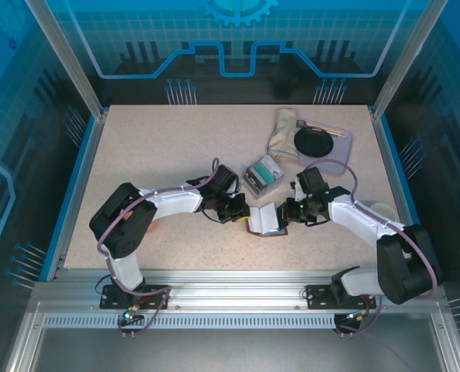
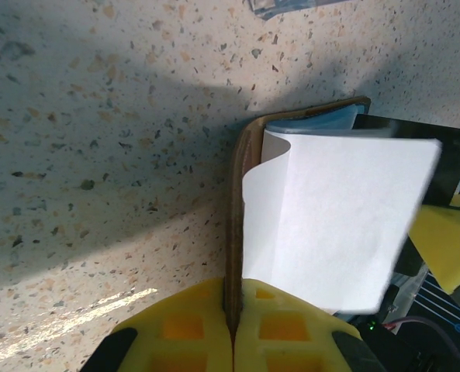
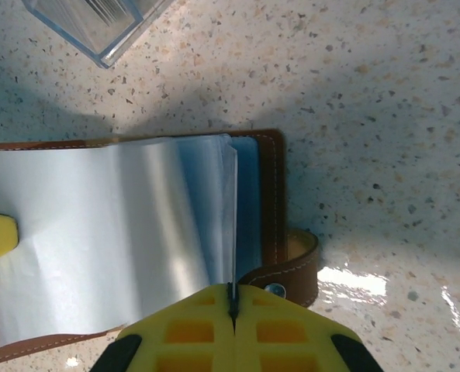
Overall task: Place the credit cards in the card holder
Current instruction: Flip over the card slot in the card holder.
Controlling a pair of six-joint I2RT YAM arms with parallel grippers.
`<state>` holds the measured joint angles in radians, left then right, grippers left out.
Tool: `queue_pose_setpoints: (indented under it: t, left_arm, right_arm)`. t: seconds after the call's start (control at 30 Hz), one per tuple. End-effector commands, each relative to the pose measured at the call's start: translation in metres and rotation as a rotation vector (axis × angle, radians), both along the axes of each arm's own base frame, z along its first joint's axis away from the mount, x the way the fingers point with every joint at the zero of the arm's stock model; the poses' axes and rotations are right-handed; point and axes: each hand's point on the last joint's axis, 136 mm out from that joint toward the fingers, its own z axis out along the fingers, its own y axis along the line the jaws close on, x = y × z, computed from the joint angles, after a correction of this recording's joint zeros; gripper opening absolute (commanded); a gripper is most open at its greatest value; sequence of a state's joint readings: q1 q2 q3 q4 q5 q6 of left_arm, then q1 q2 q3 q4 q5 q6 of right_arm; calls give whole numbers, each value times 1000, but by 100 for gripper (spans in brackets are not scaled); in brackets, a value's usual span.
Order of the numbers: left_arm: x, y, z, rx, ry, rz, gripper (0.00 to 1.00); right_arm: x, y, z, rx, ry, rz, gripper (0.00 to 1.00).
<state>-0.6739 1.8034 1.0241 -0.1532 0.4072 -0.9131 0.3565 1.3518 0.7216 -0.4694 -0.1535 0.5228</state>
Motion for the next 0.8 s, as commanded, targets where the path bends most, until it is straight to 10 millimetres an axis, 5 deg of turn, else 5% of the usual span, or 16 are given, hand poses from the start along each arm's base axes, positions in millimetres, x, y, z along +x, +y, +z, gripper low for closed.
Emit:
queue_pose_setpoints:
  t: [0.0,0.2,0.5,0.77]
  left_arm:
    - [-8,8,-17,45,40,-7,0]
    - [-9,9,-21,50,47,-2,0]
    - [-11,11,-29,50,51,12,0]
    - [-7,10,-30,39,42,23,0]
  right_arm:
    - [-7,7,-13,-10,38,18,1]
    - [-5,22,-12,41,39,21,1]
    - [2,52,19,229,4,26,2]
    - [0,76,13,313,51,63,2]
